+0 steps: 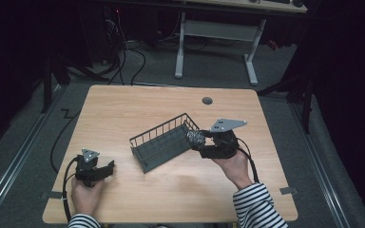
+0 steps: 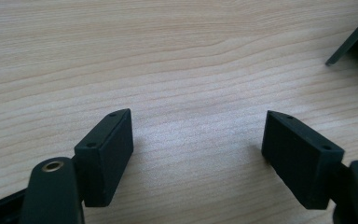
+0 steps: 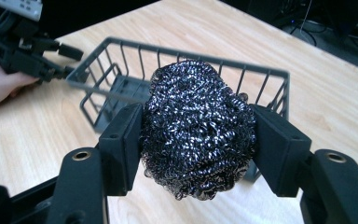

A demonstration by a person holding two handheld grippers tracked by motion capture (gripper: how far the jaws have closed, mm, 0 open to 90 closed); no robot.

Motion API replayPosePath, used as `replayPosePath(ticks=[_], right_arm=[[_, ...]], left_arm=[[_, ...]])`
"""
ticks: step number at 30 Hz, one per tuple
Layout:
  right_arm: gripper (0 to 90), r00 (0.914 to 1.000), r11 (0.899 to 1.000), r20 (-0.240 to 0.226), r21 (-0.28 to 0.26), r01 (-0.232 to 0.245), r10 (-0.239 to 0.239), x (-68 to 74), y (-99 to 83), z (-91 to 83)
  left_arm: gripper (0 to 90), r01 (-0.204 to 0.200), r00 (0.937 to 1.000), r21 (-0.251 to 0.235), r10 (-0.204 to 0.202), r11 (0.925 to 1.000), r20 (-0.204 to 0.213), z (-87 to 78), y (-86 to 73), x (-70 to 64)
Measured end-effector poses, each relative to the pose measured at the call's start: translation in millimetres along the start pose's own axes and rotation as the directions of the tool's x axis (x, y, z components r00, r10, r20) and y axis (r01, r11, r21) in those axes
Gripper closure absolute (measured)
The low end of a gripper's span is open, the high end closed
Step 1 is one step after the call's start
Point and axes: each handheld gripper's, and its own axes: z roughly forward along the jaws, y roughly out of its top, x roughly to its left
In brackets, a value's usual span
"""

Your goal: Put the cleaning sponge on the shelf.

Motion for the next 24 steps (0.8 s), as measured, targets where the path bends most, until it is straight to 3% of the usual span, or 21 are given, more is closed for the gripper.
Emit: replayPosePath(ticks=[7,11,14,24], right_arm=[[39.2,0.9999,1.0,0.015,0.004,0.0,0.0,-7.1,19.6,12.8],[39.1,0.9988,0.999,-0.028,-0.01,-0.041,0.041,-13.3,28.4,22.2],[39.1,0.9997,1.0,-0.007,0.003,-0.023,0.023,-12.6,35.5,34.5],[38.7,0.9983,0.996,0.012,0.072,-0.058,0.057,-18.8,38.5,69.6]], left_arm=[[25.2,0.002,1.0,-0.001,-0.002,1.0,0.002,0.0,0.0,0.2],[25.2,0.001,1.0,-0.001,-0.001,1.0,0.002,0.0,0.0,0.1],[25.2,0.001,1.0,0.0,-0.001,1.0,0.002,-0.2,-0.1,0.4],[25.1,0.004,1.0,-0.001,-0.004,1.0,0.005,-0.2,-0.1,0.6]])
